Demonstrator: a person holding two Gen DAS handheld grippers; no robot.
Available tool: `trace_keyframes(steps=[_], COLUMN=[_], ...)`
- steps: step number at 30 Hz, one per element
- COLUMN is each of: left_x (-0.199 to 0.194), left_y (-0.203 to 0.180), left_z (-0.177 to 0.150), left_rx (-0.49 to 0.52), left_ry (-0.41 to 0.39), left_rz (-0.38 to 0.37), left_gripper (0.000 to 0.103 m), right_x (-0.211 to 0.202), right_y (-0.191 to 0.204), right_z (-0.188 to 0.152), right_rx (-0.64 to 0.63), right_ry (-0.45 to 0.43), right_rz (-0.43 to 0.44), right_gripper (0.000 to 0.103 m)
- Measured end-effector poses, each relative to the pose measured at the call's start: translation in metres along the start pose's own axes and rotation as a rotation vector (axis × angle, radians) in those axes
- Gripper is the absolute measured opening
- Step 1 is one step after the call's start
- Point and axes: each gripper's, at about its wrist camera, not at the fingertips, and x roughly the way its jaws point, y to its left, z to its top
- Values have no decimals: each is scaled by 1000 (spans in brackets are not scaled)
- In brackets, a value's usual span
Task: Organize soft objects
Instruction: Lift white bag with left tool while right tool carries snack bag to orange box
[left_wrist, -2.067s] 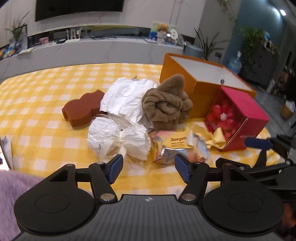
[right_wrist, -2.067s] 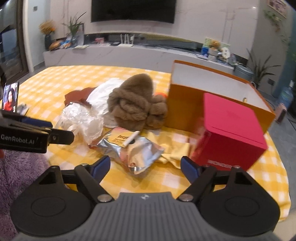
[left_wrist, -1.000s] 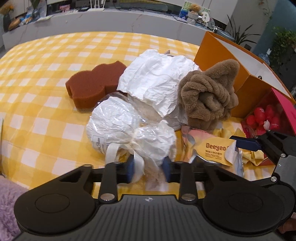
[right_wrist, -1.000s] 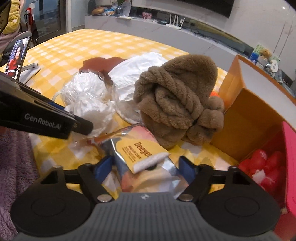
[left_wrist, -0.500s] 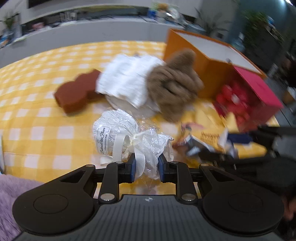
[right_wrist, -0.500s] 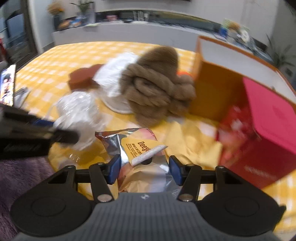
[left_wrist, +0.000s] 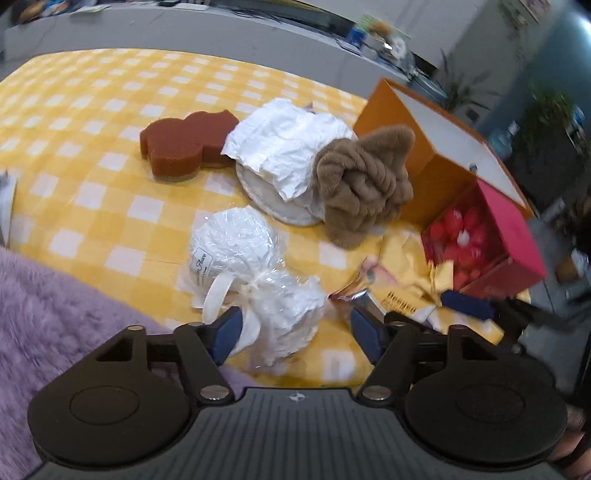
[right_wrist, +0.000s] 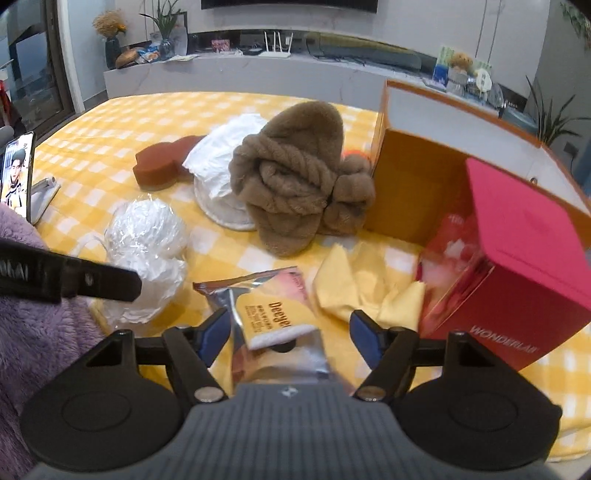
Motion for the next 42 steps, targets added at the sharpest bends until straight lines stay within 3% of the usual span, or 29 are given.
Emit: trace_keyframes(steps=[2,7,10,13,16,18,22,23,26,36,42], left_x=[4,29,42,48,52,57,57,56,54,9,-24], left_y=[-7,-12,-6,-6,-6,-6,-7,-7,-7,-10,-28], left_z=[1,7,8,5,3,0,-2,-3,-4,-11,-6], left_rx=[-7,-70,-125,-107,-82,-58,-17,-7,7,38,92], left_ry=[5,-1,19,9,18,25,3,0,-8,-115,-197], left_rz=[4,114,114,136,143,156,151,156,150,132,86], left_gripper=[79,79,78,76,75,68,57,51,45,44,44], right_x=[0,5,9,13,18,25,27,26,22,-14,-49], right_y=[-7,-14,-12,-12,-11,-9,-9,-8,-10,-3,-4], right_z=[-2,-8,-9,-12,-15,-19,-23,-22,-21,-10,6], right_rx=[26,34,14,19,15,2,14,10,29,2,16], right_ry=[-1,12,3,-1,0,16,14,12,6,-94,-178], right_rz=[-4,36,54,82,95,97,105,97,101,97,104], right_gripper=[79,80,77,70,70,70,58,58,55,52,52])
